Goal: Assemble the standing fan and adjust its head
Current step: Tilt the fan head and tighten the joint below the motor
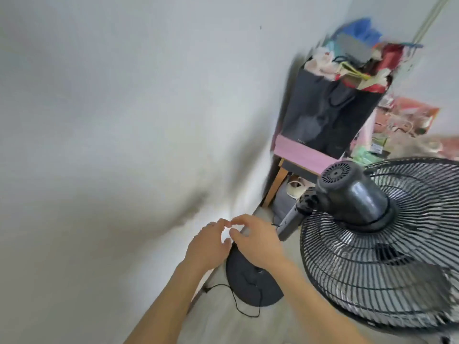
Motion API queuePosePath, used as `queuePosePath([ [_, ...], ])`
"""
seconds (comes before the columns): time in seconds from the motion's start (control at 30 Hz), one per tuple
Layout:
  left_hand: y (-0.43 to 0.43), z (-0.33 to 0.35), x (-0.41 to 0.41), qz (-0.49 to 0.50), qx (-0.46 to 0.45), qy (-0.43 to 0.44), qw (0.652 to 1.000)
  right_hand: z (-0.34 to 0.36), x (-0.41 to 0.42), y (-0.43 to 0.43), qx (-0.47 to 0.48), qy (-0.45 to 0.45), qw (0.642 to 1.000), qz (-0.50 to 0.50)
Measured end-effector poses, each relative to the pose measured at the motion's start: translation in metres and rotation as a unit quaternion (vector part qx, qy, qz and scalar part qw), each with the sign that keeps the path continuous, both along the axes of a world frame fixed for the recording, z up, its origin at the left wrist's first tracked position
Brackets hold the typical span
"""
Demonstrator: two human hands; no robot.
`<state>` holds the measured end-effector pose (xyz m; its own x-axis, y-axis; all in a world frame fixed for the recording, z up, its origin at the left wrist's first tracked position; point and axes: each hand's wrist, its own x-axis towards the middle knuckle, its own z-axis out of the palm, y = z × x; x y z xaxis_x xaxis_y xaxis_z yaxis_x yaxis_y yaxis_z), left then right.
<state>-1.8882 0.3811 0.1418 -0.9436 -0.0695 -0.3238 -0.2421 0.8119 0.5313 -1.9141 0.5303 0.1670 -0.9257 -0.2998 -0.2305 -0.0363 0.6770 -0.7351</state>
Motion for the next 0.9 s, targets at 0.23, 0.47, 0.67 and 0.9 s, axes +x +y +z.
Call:
queuePosePath([
  [0.23, 0.053, 0.125, -0.008, 0.015, 0.133, 0.046, 0.99, 0.168, 0.033, 0.088, 0.016, 0.113, 0.992, -0.049],
  [0.47, 0.145, 0.159, -0.04, 0.009, 0.199, 0.045, 0.979, 0.207, 0.05, 0.222, 0.066, 0.189, 0.951, -0.234],
  [0.67, 0.192, 0.184, -0.09, 0.053, 0.211, 0.057, 0.974, 0.176, 0.065, 0.277, 0.072, 0.123, 0.886, -0.44],
  [0.9, 0.211, 0.186, -0.124, 0.0, 0.201, -0.04, 0.979, 0.161, 0.055, 0.273, -0.064, 0.031, 0.859, -0.507],
])
